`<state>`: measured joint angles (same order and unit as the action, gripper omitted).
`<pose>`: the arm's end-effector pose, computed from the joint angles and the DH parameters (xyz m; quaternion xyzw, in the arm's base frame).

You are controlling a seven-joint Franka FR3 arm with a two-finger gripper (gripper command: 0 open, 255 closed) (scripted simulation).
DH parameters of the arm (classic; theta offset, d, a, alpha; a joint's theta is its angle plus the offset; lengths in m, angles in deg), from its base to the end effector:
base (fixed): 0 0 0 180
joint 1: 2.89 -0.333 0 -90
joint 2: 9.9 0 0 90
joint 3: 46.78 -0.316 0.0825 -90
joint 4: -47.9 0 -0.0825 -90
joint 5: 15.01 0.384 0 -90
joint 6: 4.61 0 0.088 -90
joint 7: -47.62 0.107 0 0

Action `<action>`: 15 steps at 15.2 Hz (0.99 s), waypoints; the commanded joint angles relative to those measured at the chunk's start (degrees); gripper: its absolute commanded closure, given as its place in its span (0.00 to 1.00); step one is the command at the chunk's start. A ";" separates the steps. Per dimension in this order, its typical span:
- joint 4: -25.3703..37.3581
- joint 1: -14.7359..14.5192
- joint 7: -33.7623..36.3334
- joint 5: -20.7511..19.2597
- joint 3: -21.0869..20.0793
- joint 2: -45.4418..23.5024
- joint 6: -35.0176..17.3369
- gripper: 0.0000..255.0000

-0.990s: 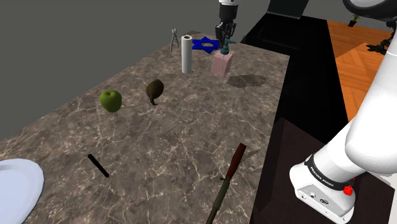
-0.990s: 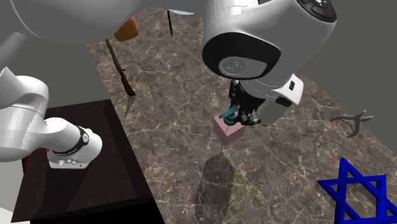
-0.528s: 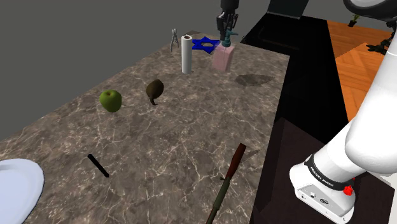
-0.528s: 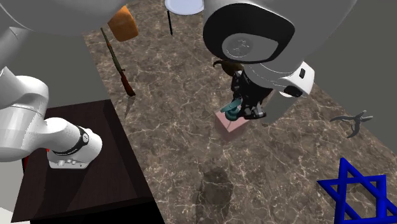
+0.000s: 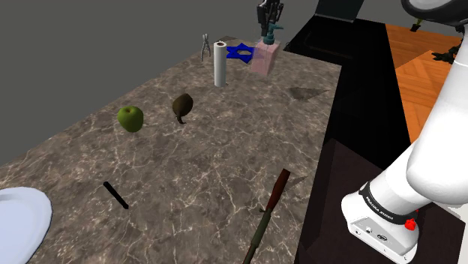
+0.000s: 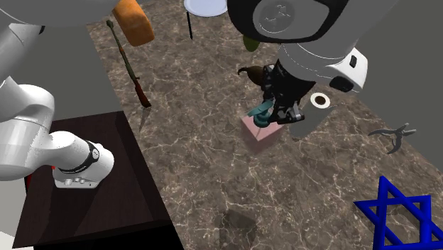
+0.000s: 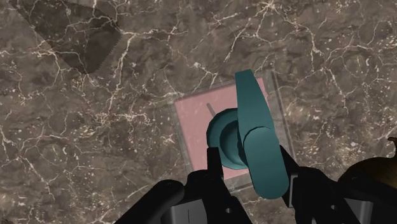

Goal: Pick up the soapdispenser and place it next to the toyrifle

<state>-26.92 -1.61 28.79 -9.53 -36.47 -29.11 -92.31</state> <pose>0.6379 -0.1007 0.5463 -0.9963 -0.0658 0.0461 0.0313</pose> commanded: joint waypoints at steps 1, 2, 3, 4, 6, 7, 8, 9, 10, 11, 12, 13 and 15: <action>2.20 0.16 0.01 0.08 0.03 -0.47 1.75 1.00; 3.33 0.23 0.03 0.12 0.03 -0.71 2.65 1.00; 4.50 0.31 0.06 0.17 0.04 -0.98 3.56 1.00; 5.72 0.39 0.08 0.22 0.05 -1.27 4.49 1.00; 8.30 0.58 0.13 0.35 0.05 -1.94 6.41 1.00; 9.68 0.68 0.15 0.42 0.05 -2.32 7.40 1.00; 11.12 0.79 0.18 0.50 0.05 -2.74 8.42 1.00; 12.63 0.92 0.21 0.59 0.05 -3.21 9.46 1.00; 14.22 1.05 0.23 0.69 0.05 -3.72 10.55 1.00; 15.90 1.20 0.26 0.80 0.04 -4.28 11.67 1.00; 17.69 1.37 0.30 0.93 0.03 -4.91 12.84 1.00; 19.61 1.56 0.34 1.07 0.02 -5.61 14.06 1.00; 23.95 2.00 0.43 1.40 -0.03 -7.28 16.72 1.00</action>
<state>-5.51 0.13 29.18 -8.33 -36.47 -35.44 -77.18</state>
